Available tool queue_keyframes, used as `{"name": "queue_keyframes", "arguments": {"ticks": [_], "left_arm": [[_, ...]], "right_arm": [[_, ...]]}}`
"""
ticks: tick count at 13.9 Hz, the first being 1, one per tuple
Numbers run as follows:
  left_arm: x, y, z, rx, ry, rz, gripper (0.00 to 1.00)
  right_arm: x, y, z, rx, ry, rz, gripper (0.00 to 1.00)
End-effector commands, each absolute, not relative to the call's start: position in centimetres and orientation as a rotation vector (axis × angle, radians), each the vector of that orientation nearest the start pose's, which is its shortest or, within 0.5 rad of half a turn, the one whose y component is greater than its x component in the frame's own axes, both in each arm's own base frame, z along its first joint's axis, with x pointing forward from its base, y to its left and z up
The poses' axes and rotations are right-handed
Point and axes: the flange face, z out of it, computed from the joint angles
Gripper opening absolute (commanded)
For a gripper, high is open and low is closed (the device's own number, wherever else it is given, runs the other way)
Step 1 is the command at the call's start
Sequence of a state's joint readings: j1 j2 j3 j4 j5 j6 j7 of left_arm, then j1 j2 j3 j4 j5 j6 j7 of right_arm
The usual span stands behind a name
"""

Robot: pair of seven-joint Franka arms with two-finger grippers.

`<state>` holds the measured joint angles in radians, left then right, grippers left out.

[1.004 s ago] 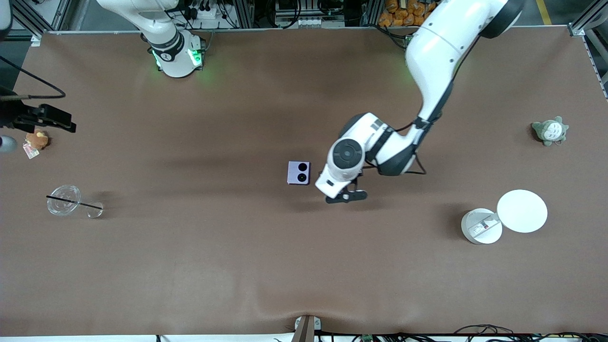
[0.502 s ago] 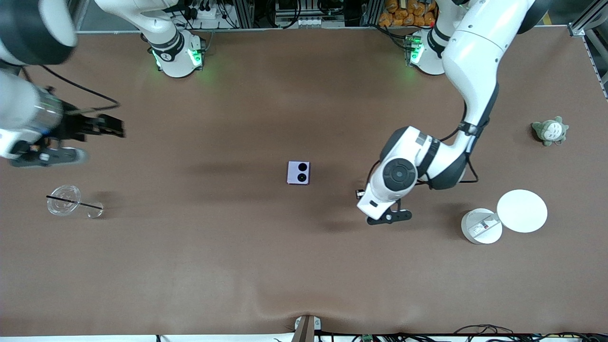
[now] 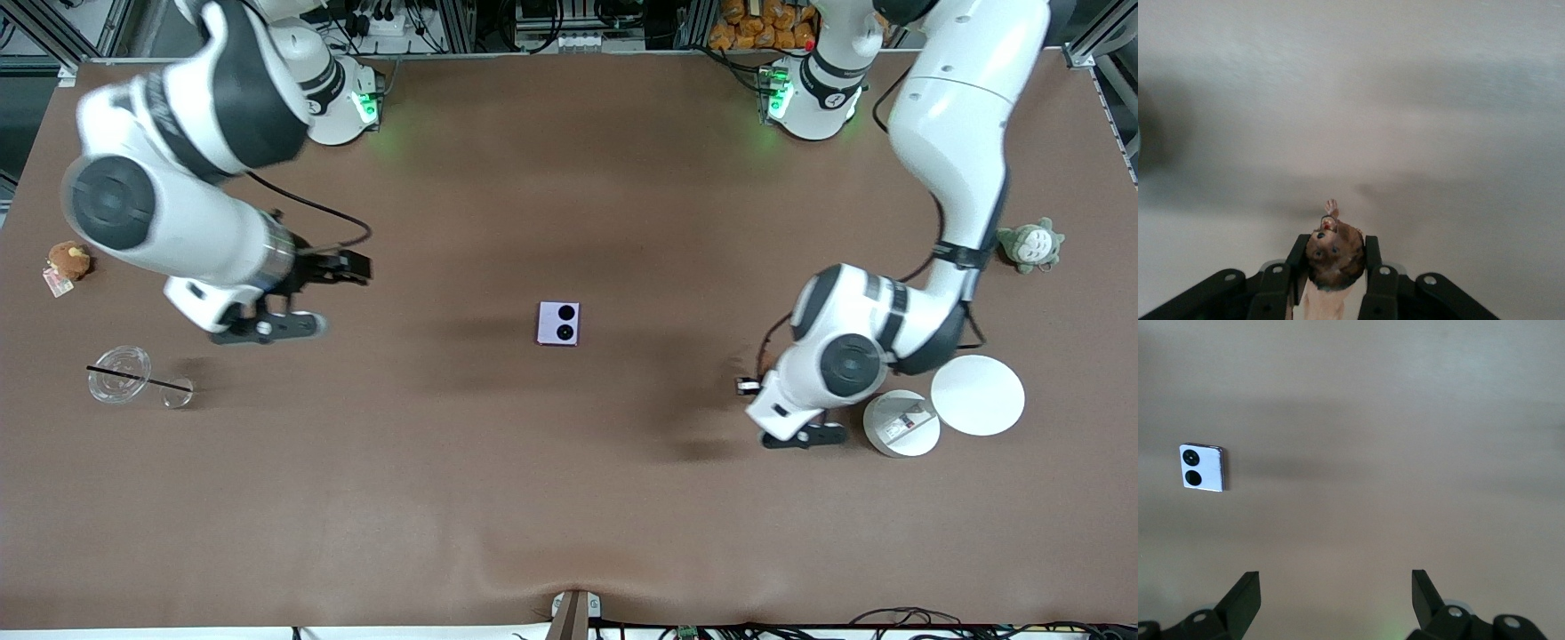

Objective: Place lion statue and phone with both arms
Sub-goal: 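Carry the lion toward the lamp while the right gripper reaches the phone, then lower the lion beside the lamp while the right gripper grasps the phone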

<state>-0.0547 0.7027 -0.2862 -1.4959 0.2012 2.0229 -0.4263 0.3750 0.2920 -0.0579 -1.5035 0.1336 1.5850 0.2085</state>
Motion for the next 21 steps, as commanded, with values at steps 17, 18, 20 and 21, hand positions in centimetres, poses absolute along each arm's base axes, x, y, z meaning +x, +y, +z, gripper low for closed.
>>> {"name": "queue_keyframes", "arguments": {"ticks": [17, 18, 20, 21], "left_arm": [[69.8, -9.9, 22.6, -3.023, 0.211, 0.115, 0.0], [70.0, -9.8, 22.8, -3.008, 0.228, 0.095, 0.0], [70.1, -9.5, 22.4, -3.004, 0.226, 0.1, 0.0], [70.1, -9.5, 22.3, -3.005, 0.228, 0.093, 0.0]], "right_arm": [[55.9, 42.3, 24.1, -2.92, 0.053, 0.234, 1.0], [55.1, 43.3, 23.9, -2.922, 0.034, 0.23, 1.0], [53.4, 45.5, 22.7, -2.93, -0.002, 0.225, 1.0], [53.1, 46.1, 21.9, -2.937, 0.02, 0.21, 1.0]]}}
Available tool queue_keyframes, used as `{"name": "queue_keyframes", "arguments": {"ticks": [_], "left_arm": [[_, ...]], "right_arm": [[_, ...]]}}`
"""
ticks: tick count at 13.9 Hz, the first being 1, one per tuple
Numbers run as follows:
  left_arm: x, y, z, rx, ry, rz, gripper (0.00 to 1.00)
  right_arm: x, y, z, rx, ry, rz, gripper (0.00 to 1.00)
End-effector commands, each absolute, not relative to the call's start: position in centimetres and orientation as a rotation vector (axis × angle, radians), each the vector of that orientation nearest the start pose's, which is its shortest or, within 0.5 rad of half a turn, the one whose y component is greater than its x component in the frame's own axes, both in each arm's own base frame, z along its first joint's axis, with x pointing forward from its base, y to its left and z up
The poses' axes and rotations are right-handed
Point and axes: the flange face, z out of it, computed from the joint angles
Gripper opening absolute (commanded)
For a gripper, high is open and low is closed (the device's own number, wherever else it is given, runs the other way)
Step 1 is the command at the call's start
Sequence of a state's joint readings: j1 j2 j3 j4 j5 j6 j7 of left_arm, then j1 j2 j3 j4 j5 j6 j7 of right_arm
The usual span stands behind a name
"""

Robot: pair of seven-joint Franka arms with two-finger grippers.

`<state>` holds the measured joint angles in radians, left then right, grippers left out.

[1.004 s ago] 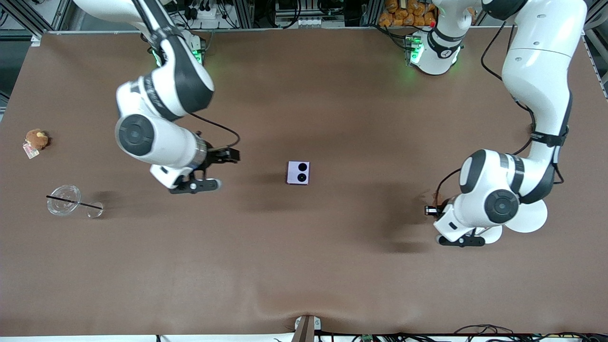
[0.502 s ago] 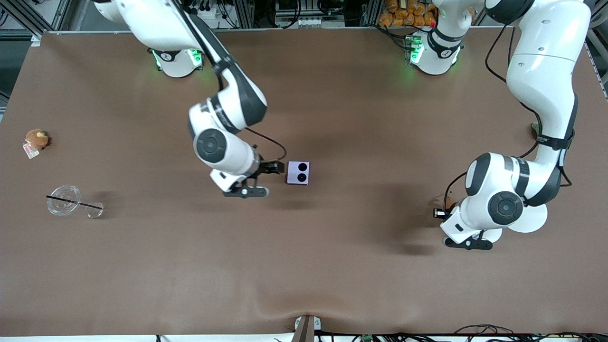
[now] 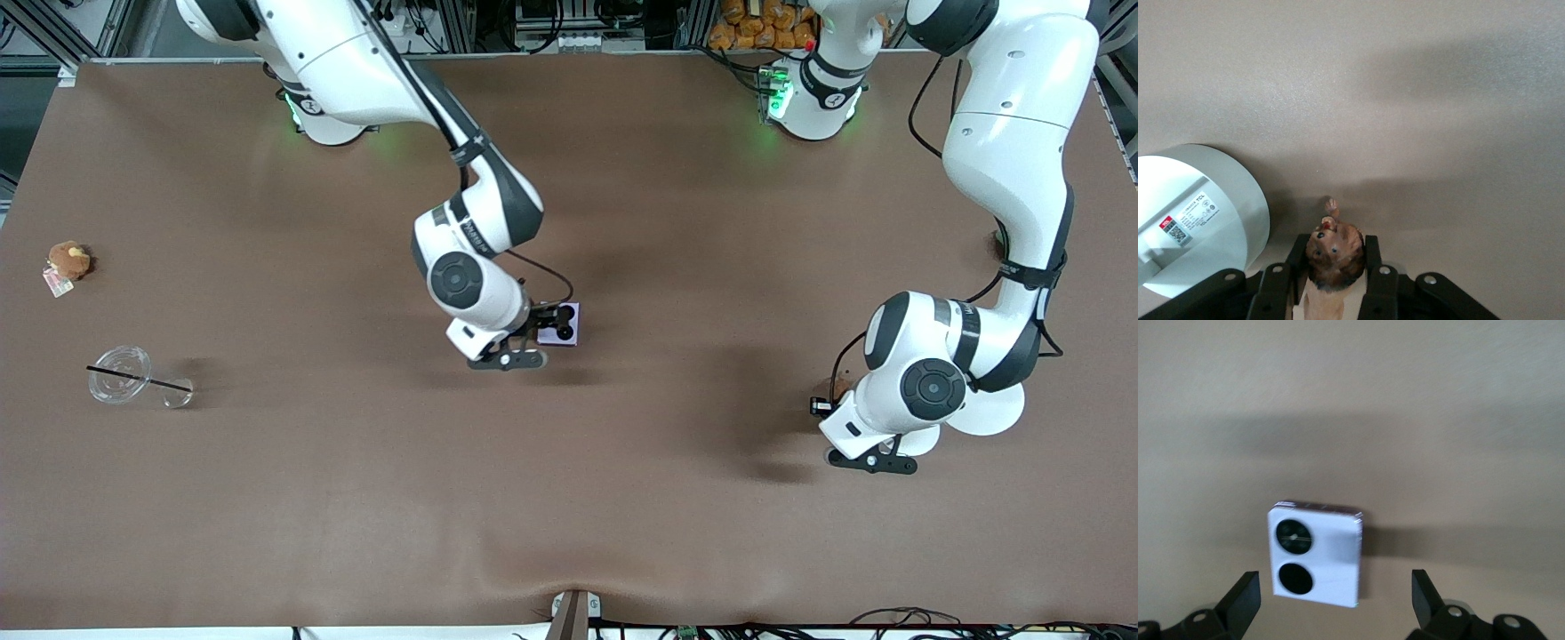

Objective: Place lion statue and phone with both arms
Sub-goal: 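Lower the lion beside the lamp while the right gripper grasps the phone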

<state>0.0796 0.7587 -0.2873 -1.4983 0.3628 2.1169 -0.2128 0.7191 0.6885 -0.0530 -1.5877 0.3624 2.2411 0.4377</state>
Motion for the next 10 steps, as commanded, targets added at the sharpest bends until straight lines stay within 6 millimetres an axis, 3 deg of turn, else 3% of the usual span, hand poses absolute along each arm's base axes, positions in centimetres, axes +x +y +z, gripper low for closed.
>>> {"name": "queue_keyframes", "arguments": {"ticks": [1, 5, 6, 7, 10], "left_arm": [[70.2, -9.3, 22.0, -3.008, 0.225, 0.093, 0.0], [70.5, -7.4, 21.2, -2.989, 0.221, 0.077, 0.04], [70.5, -7.5, 21.4, -2.987, 0.224, 0.072, 0.43], [70.6, -7.4, 21.7, -2.988, 0.222, 0.066, 0.99], [70.8, -8.2, 23.5, -2.984, 0.242, 0.029, 1.0]], "right_arm": [[52.9, 46.5, 21.5, -2.936, 0.022, 0.185, 1.0], [51.6, 47.5, 20.0, -2.957, -0.007, 0.196, 1.0], [51.5, 47.4, 19.8, -2.97, -0.02, 0.193, 1.0], [51.5, 47.3, 19.5, -2.974, -0.011, 0.195, 1.0], [51.2, 47.6, 18.7, -2.99, 0.012, 0.172, 1.0]]}}
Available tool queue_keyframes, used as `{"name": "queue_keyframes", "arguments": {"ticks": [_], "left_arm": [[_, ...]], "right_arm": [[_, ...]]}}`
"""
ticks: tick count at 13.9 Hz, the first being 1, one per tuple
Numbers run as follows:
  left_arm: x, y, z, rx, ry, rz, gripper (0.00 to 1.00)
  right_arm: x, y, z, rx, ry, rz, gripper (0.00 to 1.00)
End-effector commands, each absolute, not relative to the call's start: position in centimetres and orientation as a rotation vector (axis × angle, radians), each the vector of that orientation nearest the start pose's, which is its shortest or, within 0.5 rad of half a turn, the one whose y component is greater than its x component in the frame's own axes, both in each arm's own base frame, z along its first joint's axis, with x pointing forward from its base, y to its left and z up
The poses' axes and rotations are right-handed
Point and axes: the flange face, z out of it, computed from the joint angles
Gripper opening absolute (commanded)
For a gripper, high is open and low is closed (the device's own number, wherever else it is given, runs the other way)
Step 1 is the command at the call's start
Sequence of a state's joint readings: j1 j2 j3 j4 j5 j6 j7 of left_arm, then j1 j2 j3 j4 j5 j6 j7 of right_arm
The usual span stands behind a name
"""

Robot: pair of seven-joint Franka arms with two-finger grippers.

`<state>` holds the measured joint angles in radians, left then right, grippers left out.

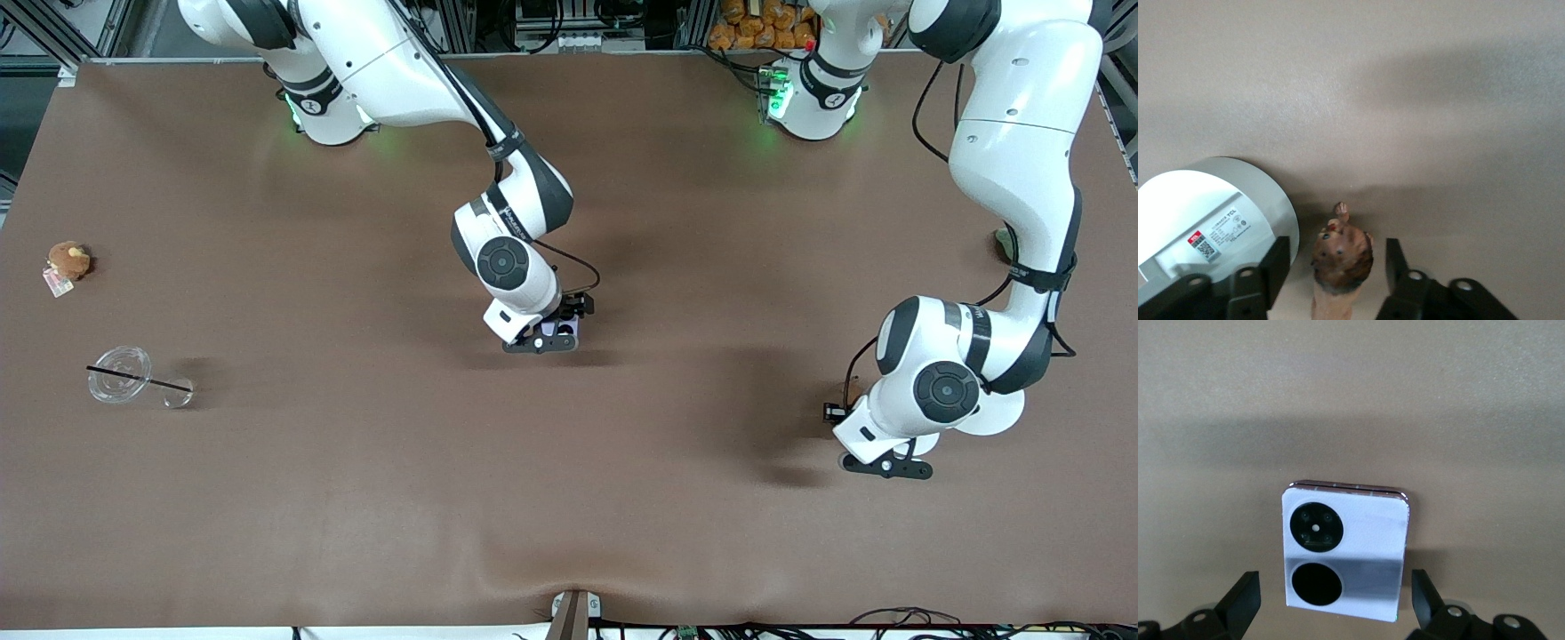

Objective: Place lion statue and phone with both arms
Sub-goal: 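Lower the lion beside the lamp while the right gripper grasps the phone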

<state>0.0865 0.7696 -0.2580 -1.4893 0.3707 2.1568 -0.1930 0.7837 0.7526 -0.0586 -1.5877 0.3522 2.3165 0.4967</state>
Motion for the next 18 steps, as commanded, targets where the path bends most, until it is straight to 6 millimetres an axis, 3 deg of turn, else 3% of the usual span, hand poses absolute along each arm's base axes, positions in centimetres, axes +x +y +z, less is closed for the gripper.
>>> {"name": "queue_keyframes", "arguments": {"ticks": [1, 7, 8, 11, 13, 15, 18], "left_arm": [[70.8, -8.4, 24.1, -2.984, 0.243, 0.023, 1.0], [70.4, -10.1, 30.2, -2.926, 0.247, 0.112, 1.0], [70.2, -10.6, 31.2, -2.918, 0.255, 0.114, 1.0], [69.3, -11.0, 35.0, -2.893, 0.254, 0.121, 1.0], [68.1, -11.8, 38.8, -2.905, 0.253, 0.133, 1.0], [67.2, -11.9, 44.0, -2.922, 0.23, 0.057, 1.0], [64.7, -9.2, 53.3, -3.093, 0.056, -0.043, 1.0]], "right_arm": [[51.2, 47.6, 18.6, -2.995, 0.007, 0.172, 1.0], [50.7, 48.0, 17.0, -3.022, 0.01, 0.154, 0.98], [50.7, 48.2, 17.2, -3.021, 0.003, 0.15, 0.82], [50.4, 48.6, 17.3, -3.029, -0.004, 0.149, 0.0], [51.3, 48.1, 18.3, -3.029, 0.011, 0.161, 0.0], [52.7, 47.3, 20.4, -3.044, 0.042, 0.245, 0.0], [55.9, 44.4, 24.6, -3.084, 0.219, 0.388, 0.0]]}}
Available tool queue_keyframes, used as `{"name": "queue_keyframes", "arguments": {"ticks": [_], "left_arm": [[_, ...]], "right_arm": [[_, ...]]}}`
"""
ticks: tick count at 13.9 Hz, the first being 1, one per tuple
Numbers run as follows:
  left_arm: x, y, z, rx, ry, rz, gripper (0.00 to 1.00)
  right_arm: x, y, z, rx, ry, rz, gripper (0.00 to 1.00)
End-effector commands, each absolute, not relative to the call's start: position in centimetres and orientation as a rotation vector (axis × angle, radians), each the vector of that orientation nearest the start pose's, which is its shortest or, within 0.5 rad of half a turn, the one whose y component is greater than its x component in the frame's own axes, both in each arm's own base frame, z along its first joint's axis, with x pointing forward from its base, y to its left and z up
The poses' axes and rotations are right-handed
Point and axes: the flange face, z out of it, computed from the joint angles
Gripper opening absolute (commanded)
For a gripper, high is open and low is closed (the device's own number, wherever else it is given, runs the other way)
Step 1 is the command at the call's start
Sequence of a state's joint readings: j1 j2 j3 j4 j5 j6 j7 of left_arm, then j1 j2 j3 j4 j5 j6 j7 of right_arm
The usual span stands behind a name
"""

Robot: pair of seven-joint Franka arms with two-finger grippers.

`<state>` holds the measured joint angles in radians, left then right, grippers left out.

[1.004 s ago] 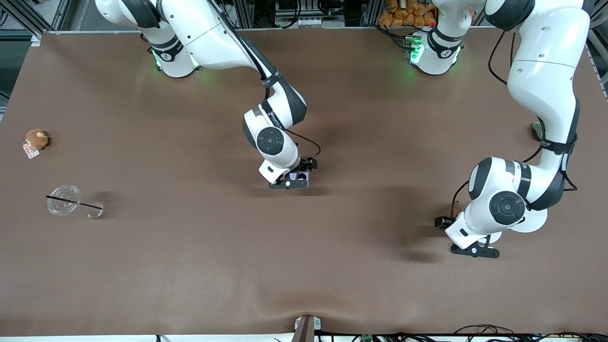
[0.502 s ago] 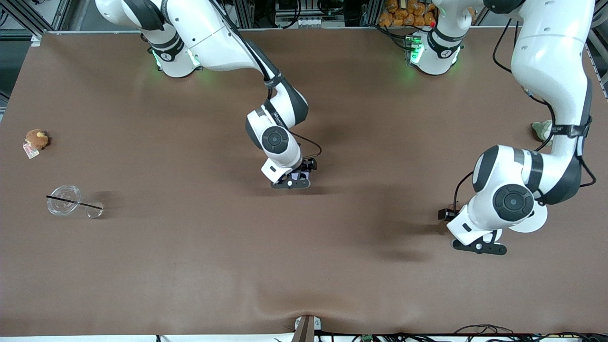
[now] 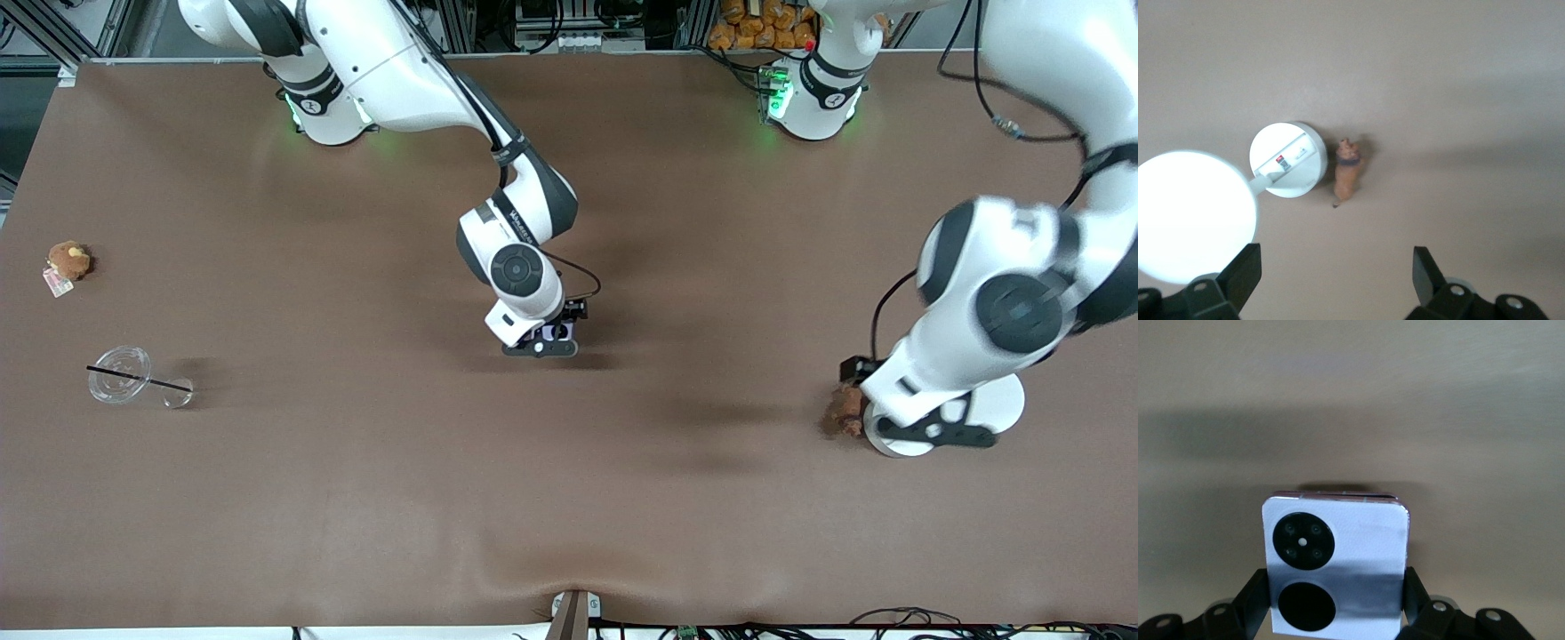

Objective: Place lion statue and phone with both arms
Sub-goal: 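Release the lion with the left gripper while the right gripper lifts the phone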

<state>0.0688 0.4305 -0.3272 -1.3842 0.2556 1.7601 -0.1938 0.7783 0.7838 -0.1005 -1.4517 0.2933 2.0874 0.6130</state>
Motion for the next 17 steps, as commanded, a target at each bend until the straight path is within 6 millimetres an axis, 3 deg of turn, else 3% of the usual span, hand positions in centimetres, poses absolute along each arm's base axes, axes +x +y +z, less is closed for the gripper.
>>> {"name": "queue_keyframes", "arguments": {"ticks": [1, 3, 6, 7, 9, 10, 11, 12, 15, 17], "left_arm": [[63.5, -8.5, 55.5, -3.127, 0.016, -0.03, 1.0], [60.8, -8.7, 59.7, -3.115, 0.007, -0.041, 1.0], [58.0, -8.9, 63.1, -3.087, 0.009, -0.031, 1.0], [57.6, -8.8, 63.5, -3.096, 0.017, -0.022, 1.0], [55.1, -10.7, 65.1, -3.095, 0.049, -0.02, 1.0], [53.9, -11.5, 65.4, -3.09, 0.059, -0.022, 1.0], [52.8, -11.0, 65.9, -3.084, 0.055, -0.03, 1.0], [52.0, -11.1, 66.3, -3.081, 0.059, -0.038, 1.0], [51.1, -8.0, 66.3, -3.086, -0.028, 0.033, 1.0], [51.0, -6.5, 66.0, -3.091, -0.077, 0.047, 1.0]], "right_arm": [[57.0, 42.8, 25.5, -3.091, 0.246, 0.422, 0.0], [59.9, 38.5, 28.6, -3.091, 0.318, 0.384, 0.0], [63.4, 32.2, 32.4, -3.069, 0.309, 0.313, 0.0], [64.0, 30.1, 33.2, -3.065, 0.342, 0.346, 0.0], [65.5, 24.4, 34.6, -3.04, 0.4, 0.405, 0.0], [65.8, 23.4, 35.2, -3.036, 0.415, 0.405, 0.0], [66.2, 22.0, 35.5, -3.034, 0.44, 0.402, 0.0], [66.7, 19.8, 35.5, -3.032, 0.475, 0.415, 0.0], [68.2, 13.4, 35.8, -3.014, 0.486, 0.401, 0.0], [69.1, 7.4, 35.2, -3.0, 0.451, 0.392, 0.0]]}}
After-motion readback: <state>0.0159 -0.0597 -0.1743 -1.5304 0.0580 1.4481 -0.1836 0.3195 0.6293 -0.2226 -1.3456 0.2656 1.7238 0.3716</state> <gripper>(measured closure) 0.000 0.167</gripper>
